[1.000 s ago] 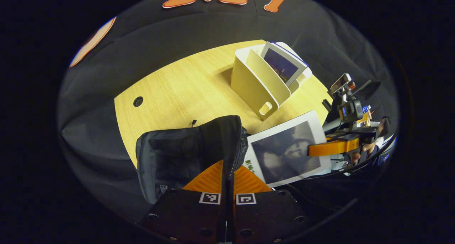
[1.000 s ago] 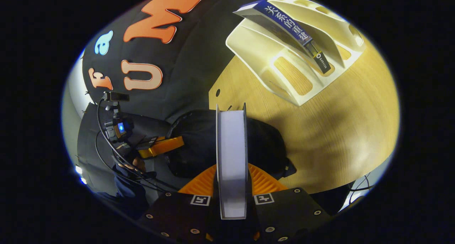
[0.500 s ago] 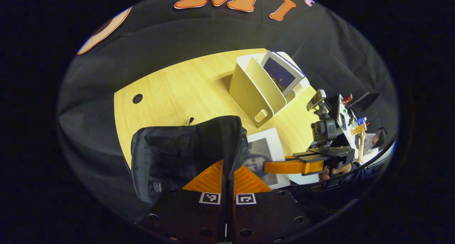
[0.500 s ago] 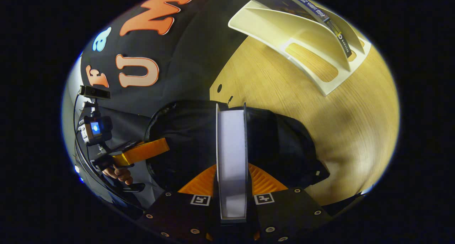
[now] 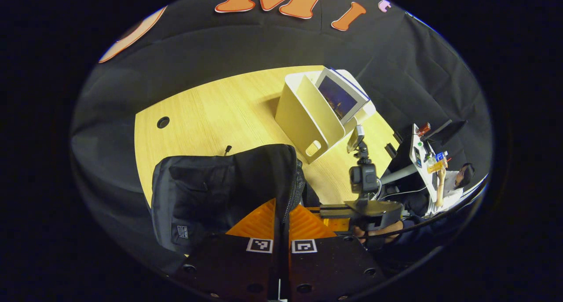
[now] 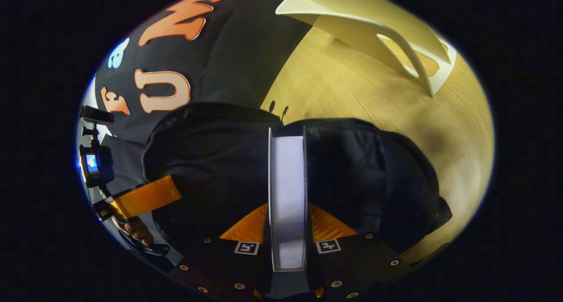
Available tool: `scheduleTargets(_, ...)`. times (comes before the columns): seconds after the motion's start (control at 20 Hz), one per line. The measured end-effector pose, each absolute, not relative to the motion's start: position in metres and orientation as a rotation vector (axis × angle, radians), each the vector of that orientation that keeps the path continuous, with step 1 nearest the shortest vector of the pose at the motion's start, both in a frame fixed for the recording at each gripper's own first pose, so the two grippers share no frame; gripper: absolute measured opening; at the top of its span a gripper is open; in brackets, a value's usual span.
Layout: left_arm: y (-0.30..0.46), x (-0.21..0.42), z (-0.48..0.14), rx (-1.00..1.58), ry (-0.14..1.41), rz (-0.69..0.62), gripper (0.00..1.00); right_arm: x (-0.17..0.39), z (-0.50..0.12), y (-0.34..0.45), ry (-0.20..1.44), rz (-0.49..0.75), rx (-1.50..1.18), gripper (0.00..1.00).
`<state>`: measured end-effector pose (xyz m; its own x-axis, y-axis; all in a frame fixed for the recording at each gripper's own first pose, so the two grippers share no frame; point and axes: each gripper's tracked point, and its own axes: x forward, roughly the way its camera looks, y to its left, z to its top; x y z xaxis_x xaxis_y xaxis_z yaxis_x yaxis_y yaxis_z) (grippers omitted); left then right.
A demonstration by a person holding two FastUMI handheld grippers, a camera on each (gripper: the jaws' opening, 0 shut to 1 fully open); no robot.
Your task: Open the schoolbag, grab two books from the bookshelf and put them into the schoolbag.
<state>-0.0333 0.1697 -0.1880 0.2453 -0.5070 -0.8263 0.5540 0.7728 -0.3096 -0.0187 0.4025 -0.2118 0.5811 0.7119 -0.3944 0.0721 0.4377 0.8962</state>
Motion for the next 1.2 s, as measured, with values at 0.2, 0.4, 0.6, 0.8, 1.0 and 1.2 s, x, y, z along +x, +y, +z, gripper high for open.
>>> scheduleTargets(0.2, 0.17, -0.031, -0.193, 0.035, 1.11, -0.724, 0.02, -0.035, -0.226, 0.386, 0.972, 0.432, 0.871, 0.6)
scheduleTargets(0.4, 0.173, -0.03, -0.195, 0.011, 1.113, -0.708, 0.02, -0.041, -0.223, 0.354, 0.977, 0.406, 0.691, 0.61)
scheduleTargets(0.6, 0.171, -0.029, -0.198, -0.008, 1.114, -0.671, 0.02, -0.04, -0.217, 0.333, 0.984, 0.417, 0.628, 0.65)
scheduleTargets(0.8, 0.171, -0.03, -0.198, 0.001, 1.116, -0.644, 0.02, -0.046, -0.213, 0.3, 0.983, 0.41, 0.543, 0.71)
scheduleTargets(1.0, 0.166, -0.032, -0.201, 0.003, 1.12, -0.621, 0.02, -0.046, -0.201, 0.256, 0.978, 0.376, 0.468, 0.84)
scheduleTargets(1.2, 0.162, -0.033, -0.203, -0.009, 1.122, -0.595, 0.02, -0.047, -0.188, 0.211, 0.968, 0.362, 0.334, 0.99)
